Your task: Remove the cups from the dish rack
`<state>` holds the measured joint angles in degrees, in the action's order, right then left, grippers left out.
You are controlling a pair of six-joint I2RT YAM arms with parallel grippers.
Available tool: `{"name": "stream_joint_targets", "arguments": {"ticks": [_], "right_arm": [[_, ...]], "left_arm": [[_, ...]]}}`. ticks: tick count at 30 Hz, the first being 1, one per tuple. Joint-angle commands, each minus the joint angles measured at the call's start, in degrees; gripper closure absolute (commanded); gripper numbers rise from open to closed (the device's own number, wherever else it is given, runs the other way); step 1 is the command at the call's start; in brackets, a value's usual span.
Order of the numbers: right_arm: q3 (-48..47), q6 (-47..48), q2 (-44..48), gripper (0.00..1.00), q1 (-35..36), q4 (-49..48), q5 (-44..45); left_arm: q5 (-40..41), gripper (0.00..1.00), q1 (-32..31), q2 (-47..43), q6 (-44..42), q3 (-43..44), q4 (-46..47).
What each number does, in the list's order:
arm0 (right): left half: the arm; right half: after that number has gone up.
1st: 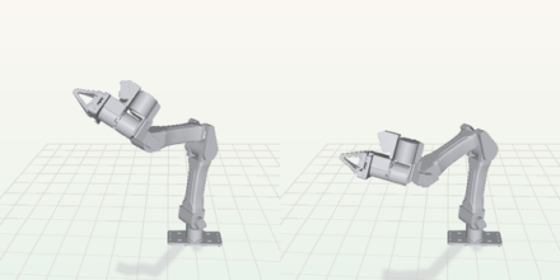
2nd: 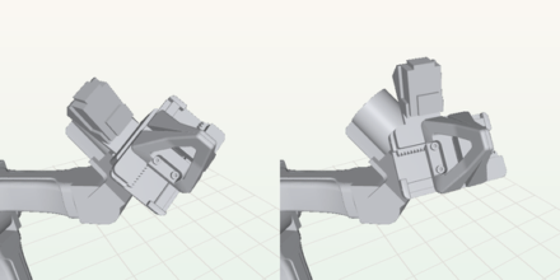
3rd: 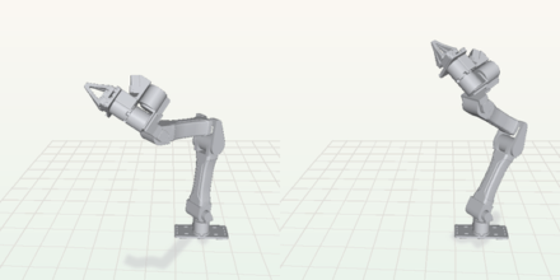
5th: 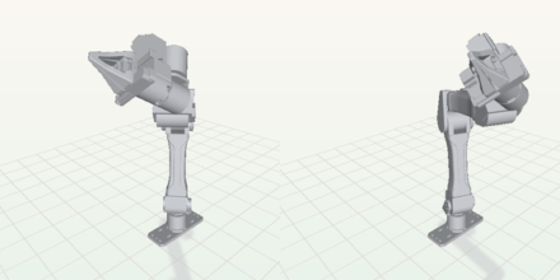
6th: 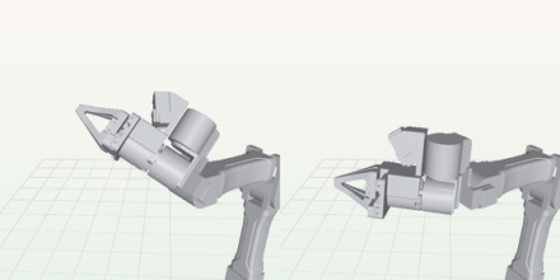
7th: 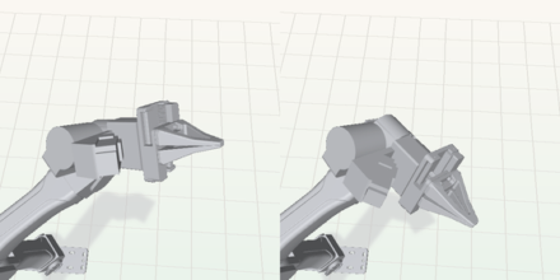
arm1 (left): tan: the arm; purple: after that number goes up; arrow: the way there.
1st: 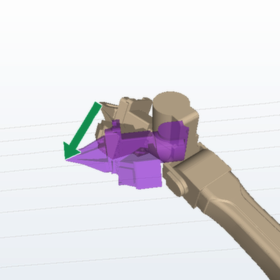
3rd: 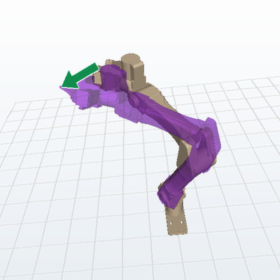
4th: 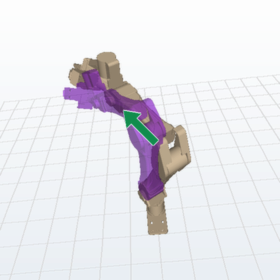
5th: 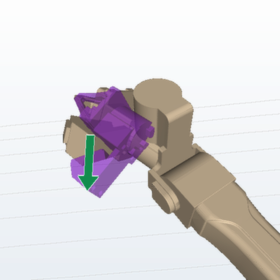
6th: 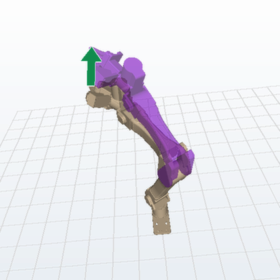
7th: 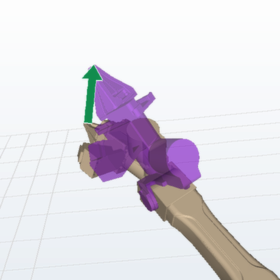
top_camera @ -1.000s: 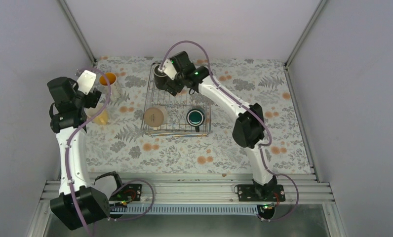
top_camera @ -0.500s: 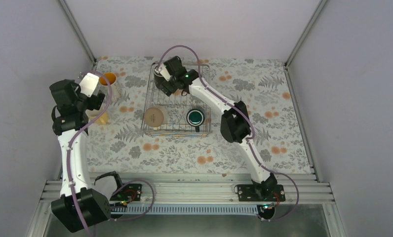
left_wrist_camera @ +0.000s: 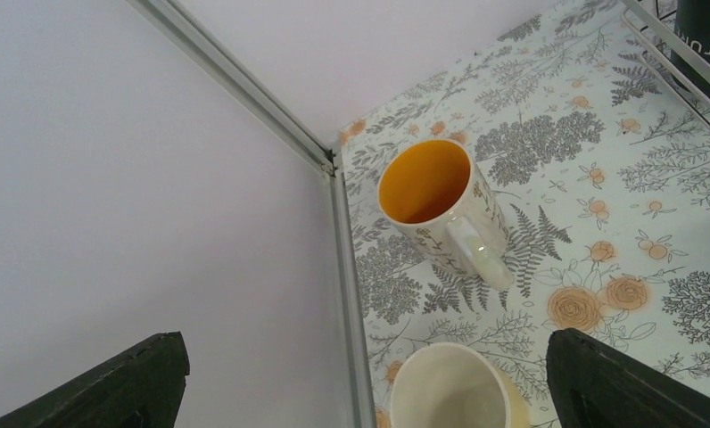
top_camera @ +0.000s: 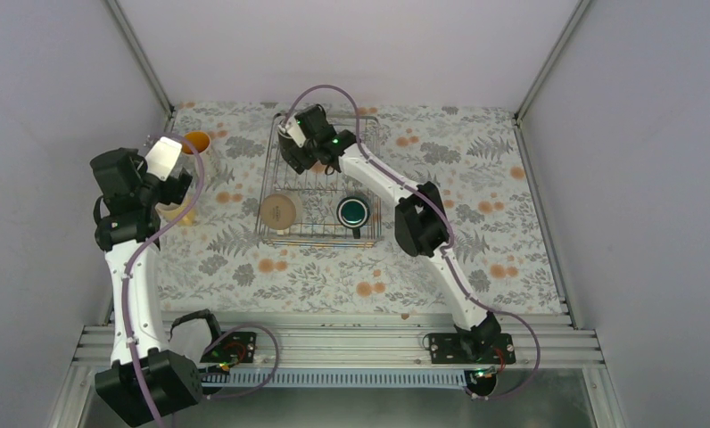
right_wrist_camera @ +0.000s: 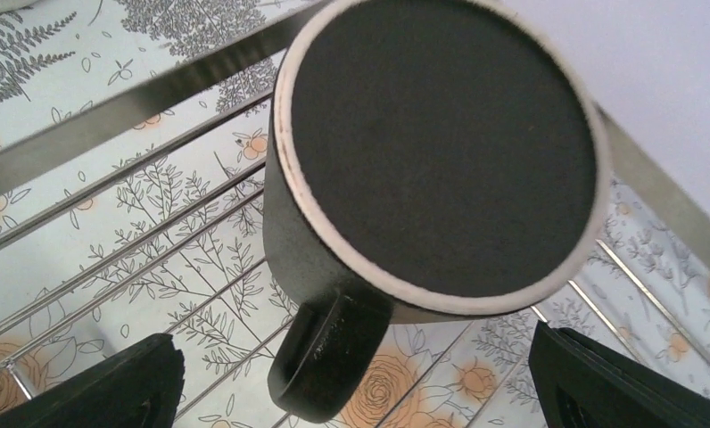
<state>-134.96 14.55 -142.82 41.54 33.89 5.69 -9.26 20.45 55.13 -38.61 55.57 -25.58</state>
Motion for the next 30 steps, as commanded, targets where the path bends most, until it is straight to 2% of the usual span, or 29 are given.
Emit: {"name": "stream_joint_targets", "arguments": {"ticks": [1, 5, 7, 10, 17, 22, 26, 30], "right_arm": [[-1.09, -3.07, -2.26, 0.0, -0.51, -2.89, -0.79], [-1.25, -6.49, -2.59, 0.06, -1.79, -4.44, -4.08], [-2.51, -7.37, -3.4, 0.12, -2.41, -4.43, -5.61], [-2.94, -8.64, -4.01, 0.21, -3.33, -4.41, -8.13], [-2.28, -10.26, -4.26, 0.31, -6.28, -4.0, -12.2], [-0.1, -11.03, -3.21, 0.33, -8.42, -3.98, -16.58], [0.74, -11.39, -2.2, 0.35, -10.33, -4.03, -25.42], [1.1, -10.58, -1.88, 0.34, -10.45, -4.19, -28.54]], "left_arm": [[-0.01, 0.0, -0.06, -2.0, -1.02, 0.06, -1.04], [3.42, 0.0, -0.06, -2.26, -0.02, 0.41, -0.23], [4.28, 0.0, -0.06, -1.91, 0.6, 1.3, -0.61], [4.04, 0.0, -0.06, -2.09, 1.03, 2.06, -1.61], [2.59, 0.0, -0.06, -2.58, 2.02, 1.46, -1.95], [1.92, 0.0, -0.05, -2.27, 2.7, 1.8, -2.35], [1.38, 0.0, -0.06, -2.45, 2.96, 1.51, -2.37], [1.12, 0.0, -0.05, -2.67, 3.25, 1.62, -2.77]]}}
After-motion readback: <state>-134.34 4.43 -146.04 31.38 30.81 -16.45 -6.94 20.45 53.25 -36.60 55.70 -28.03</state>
